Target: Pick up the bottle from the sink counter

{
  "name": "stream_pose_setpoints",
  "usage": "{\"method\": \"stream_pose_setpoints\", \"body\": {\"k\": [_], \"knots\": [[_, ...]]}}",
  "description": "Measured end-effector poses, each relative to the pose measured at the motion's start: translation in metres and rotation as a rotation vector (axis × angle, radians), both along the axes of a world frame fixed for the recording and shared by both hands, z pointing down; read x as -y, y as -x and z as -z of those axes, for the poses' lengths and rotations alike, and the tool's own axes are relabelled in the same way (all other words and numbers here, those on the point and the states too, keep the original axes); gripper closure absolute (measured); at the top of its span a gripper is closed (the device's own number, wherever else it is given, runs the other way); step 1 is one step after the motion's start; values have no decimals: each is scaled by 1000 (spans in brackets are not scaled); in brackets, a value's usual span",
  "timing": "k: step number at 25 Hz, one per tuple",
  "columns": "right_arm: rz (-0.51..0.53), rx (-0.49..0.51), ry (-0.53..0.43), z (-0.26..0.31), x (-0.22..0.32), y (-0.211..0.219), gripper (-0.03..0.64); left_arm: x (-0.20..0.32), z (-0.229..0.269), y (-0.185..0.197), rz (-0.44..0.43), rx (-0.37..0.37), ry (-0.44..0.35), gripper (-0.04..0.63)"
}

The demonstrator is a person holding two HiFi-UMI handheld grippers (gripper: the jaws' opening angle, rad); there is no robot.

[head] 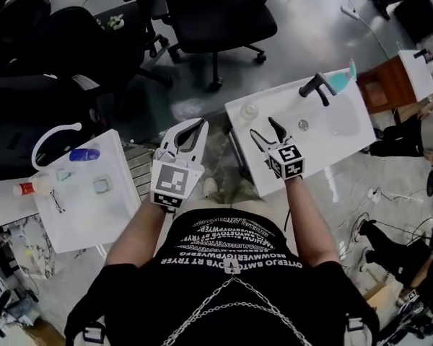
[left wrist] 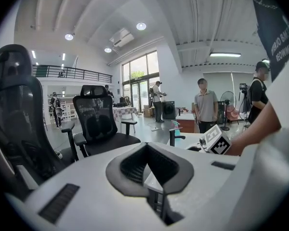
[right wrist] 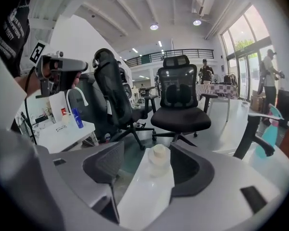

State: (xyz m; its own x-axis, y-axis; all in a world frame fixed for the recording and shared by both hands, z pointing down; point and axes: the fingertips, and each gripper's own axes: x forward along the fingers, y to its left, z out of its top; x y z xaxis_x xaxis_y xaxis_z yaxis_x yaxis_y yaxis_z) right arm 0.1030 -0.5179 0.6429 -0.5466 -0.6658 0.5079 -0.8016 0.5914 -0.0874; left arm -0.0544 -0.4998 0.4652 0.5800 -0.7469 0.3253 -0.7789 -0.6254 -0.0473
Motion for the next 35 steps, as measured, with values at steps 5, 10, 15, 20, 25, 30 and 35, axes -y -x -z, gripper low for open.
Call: {"method": "stream_pose_setpoints", "body": {"k": [5, 10, 15, 20, 25, 30, 35], "knots": [[85, -36, 66, -48, 25, 4, 307, 9, 1, -6, 35, 12, 3, 591], [156, -85, 131, -93, 43, 3, 285, 17, -6, -7, 77, 29, 23, 591], [178, -78, 163, -121, 58, 6, 275, 20, -15, -3, 119, 53, 47, 591], [218, -61, 160, -137, 75, 16, 261, 21, -27, 0, 154, 74, 73, 589], [255, -101, 172, -155, 80, 28, 261, 17, -37, 5, 172, 98, 95, 591], [261, -126, 120, -157, 83, 32, 274, 14, -44, 10, 191, 109, 116, 591], [242, -111, 128, -149, 79, 27, 279, 9, -49, 11, 187, 109, 130, 591]]}}
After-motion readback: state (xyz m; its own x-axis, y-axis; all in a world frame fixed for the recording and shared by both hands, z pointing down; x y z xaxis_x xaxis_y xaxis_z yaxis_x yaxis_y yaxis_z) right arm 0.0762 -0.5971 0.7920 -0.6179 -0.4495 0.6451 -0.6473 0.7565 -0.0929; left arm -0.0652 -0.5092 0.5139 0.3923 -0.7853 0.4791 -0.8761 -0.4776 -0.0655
